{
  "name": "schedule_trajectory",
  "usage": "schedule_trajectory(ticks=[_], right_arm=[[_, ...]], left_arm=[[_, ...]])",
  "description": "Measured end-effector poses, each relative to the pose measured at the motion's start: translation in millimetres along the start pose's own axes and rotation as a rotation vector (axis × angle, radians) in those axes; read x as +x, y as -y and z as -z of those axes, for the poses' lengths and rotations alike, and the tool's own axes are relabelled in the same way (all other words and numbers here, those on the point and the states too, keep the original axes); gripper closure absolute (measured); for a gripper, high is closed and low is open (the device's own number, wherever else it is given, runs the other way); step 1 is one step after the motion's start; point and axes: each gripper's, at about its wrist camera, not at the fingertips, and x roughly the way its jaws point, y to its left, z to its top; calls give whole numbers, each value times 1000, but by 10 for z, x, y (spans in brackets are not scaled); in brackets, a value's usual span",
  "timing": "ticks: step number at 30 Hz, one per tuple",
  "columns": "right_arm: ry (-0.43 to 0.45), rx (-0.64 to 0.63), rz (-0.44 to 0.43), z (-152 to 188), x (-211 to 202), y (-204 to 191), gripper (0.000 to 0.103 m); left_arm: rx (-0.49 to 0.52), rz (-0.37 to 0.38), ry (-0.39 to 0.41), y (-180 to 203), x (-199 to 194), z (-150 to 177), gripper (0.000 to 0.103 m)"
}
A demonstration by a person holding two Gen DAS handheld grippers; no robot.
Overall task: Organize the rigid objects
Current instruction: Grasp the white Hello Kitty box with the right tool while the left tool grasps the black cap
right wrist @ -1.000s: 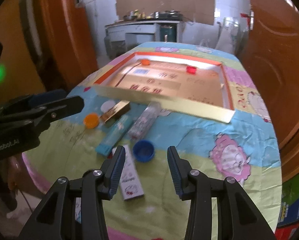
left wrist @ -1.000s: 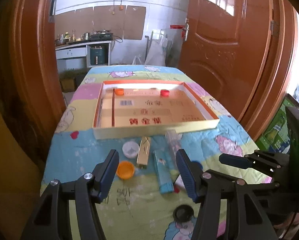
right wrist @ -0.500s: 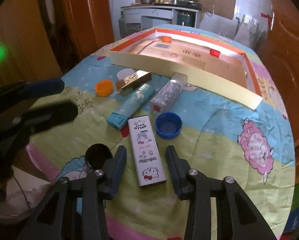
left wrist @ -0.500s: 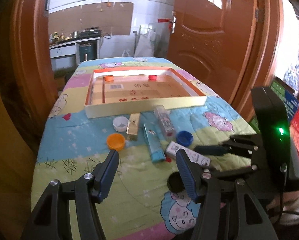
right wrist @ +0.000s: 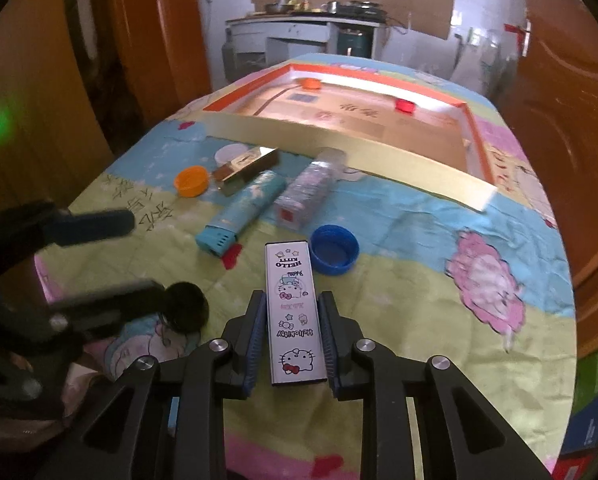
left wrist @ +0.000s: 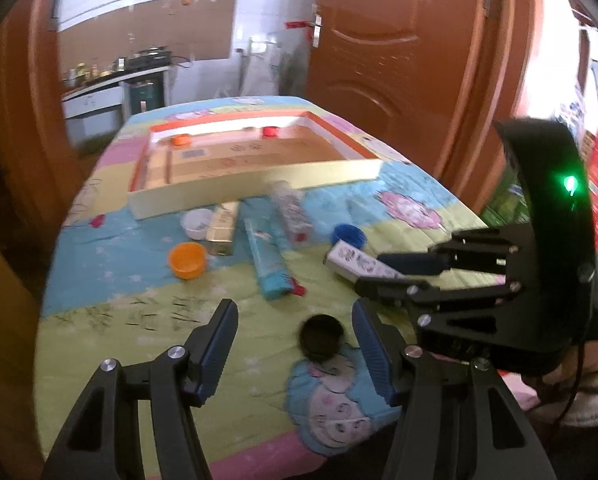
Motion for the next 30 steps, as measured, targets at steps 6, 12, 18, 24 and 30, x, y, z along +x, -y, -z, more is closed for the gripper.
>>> schedule_trajectory(ticks=[6, 12, 18, 24, 30], right_arm=[[-1, 20, -5, 99, -51, 22, 76], [1, 34, -8, 113, -47, 38, 76], [6, 44, -8, 117, -59, 61, 76], [19, 31, -19, 87, -91, 16, 76], [36, 27, -26, 33, -135, -9, 76]], left_arm=[[23, -4, -42, 89, 184, 37, 44], [29, -40, -62, 71, 324, 82, 73], [47, -35, -46, 79, 289, 94, 73], [33, -43, -24, 42, 205, 19, 73], [7, -53, -2, -29, 129, -85, 73]])
